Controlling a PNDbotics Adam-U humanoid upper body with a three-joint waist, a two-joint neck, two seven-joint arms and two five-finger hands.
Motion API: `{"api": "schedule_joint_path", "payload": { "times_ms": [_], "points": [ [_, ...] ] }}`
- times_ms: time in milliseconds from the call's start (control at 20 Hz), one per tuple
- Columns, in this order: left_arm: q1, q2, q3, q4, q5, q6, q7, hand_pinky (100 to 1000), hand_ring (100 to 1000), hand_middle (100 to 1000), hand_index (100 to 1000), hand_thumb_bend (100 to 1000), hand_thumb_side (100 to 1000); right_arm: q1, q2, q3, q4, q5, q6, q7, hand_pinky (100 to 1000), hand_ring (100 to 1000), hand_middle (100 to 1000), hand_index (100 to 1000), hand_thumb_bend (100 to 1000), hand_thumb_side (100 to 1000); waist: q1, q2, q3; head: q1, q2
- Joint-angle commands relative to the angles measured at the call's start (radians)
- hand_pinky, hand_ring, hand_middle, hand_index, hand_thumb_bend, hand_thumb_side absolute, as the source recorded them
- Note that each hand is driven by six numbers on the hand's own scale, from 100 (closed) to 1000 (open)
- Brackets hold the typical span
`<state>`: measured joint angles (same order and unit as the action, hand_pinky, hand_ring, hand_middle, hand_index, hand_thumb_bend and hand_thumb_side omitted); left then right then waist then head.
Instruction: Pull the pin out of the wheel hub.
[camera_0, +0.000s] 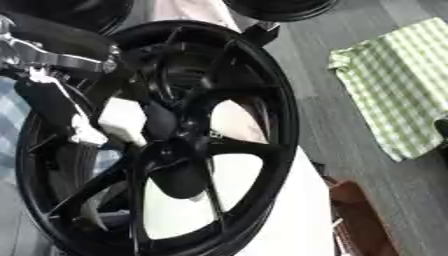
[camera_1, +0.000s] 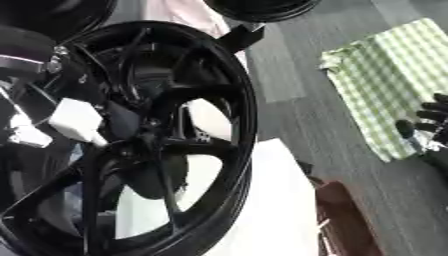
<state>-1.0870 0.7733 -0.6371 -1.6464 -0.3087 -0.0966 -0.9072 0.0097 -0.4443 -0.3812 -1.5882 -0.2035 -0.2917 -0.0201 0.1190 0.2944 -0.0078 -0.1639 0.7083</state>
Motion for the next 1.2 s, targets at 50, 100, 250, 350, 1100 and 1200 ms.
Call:
{"api": "schedule_joint_path", "payload": {
  "times_ms": [50, 100, 250, 350, 1100, 1200],
  "points": [
    [-0.018, 0.015, 0.016, 0.001, -0.013, -0.007, 0.000, 787, 756, 647, 827, 461, 434, -0.003, -0.019, -0.005, -0.017, -0.005, 0.000, 0.001, 682, 739, 694, 821, 675, 298, -0.010, -0.017, -0.002, -0.010, -0.019],
    [-0.018, 0.014, 0.015, 0.002, -0.017, -0.008, 0.000, 785, 753, 644, 824, 464, 425, -0.003, -0.019, -0.005, -0.017, -0.005, 0.000, 0.001, 682, 739, 694, 821, 675, 299, -0.010, -0.017, -0.002, -0.010, -0.020],
    [-0.019, 0.013, 0.014, 0.005, -0.026, -0.010, 0.000, 775, 738, 626, 814, 465, 385, -0.003, -0.020, -0.005, -0.015, -0.006, 0.001, 0.000, 682, 739, 694, 821, 675, 299, -0.010, -0.017, -0.002, -0.010, -0.021],
    [-0.019, 0.012, 0.013, 0.007, -0.032, -0.011, 0.000, 764, 720, 610, 803, 462, 368, -0.004, -0.020, -0.005, -0.015, -0.006, 0.001, 0.000, 682, 738, 694, 821, 675, 298, -0.010, -0.018, -0.002, -0.009, -0.020],
    [-0.018, 0.003, 0.001, 0.019, -0.011, 0.007, 0.000, 641, 576, 443, 630, 348, 350, -0.006, -0.021, -0.010, -0.015, -0.013, 0.000, -0.008, 681, 737, 692, 821, 675, 300, -0.009, -0.018, -0.006, -0.004, -0.018],
    [-0.018, 0.003, 0.002, 0.014, -0.009, 0.007, 0.000, 618, 552, 416, 600, 341, 351, -0.005, -0.021, -0.010, -0.015, -0.014, 0.000, -0.010, 681, 737, 692, 821, 675, 300, -0.009, -0.019, -0.006, -0.004, -0.018]
  ]
}}
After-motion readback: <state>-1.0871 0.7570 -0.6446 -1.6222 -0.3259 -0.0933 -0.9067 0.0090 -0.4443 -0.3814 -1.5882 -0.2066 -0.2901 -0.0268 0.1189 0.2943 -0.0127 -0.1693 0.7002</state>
